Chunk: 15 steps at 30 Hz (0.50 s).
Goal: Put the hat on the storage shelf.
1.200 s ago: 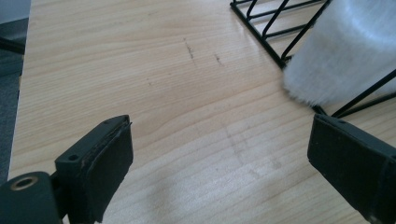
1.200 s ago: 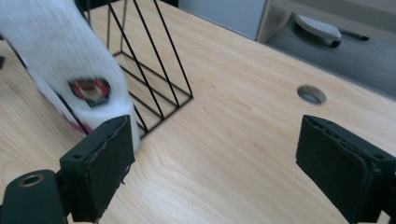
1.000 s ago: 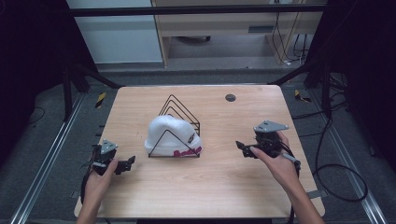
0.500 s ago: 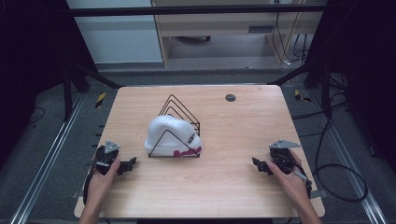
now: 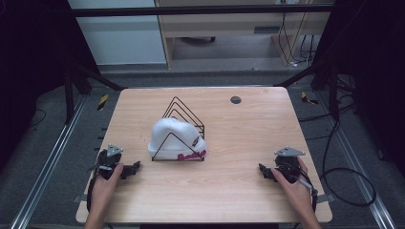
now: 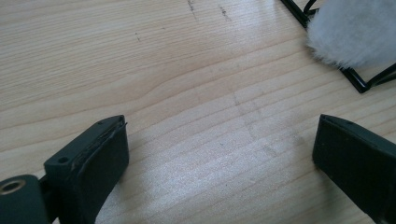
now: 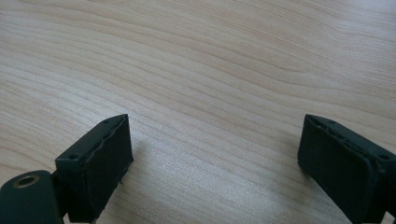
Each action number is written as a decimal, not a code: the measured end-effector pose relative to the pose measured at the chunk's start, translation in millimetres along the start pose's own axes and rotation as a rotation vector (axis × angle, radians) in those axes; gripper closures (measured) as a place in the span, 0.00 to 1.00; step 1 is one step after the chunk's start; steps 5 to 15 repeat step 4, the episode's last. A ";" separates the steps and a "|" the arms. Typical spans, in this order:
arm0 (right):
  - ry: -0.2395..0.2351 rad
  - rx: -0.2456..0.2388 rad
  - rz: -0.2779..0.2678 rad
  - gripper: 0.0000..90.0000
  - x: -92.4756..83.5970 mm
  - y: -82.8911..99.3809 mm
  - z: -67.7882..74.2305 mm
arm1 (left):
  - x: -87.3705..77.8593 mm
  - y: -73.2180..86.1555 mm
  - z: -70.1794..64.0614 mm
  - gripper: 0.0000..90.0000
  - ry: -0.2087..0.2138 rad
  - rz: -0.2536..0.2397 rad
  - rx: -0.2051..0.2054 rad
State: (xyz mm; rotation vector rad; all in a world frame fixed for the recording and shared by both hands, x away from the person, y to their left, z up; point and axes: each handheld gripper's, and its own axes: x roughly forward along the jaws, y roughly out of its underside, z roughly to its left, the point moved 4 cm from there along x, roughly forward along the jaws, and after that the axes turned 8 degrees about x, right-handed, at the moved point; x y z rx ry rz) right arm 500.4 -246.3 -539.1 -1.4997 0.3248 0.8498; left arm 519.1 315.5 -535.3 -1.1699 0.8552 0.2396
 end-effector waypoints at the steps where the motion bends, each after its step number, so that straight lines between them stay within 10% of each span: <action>1: 0.005 0.004 -0.002 0.11 -0.1 0.1 0.4 | 0.1 0.0 0.0 0.02 -0.002 0.003 -0.003; 15: 0.021 0.032 -0.002 0.11 -0.7 0.7 2.9 | 1.0 -0.1 0.2 0.00 -0.009 0.008 -0.011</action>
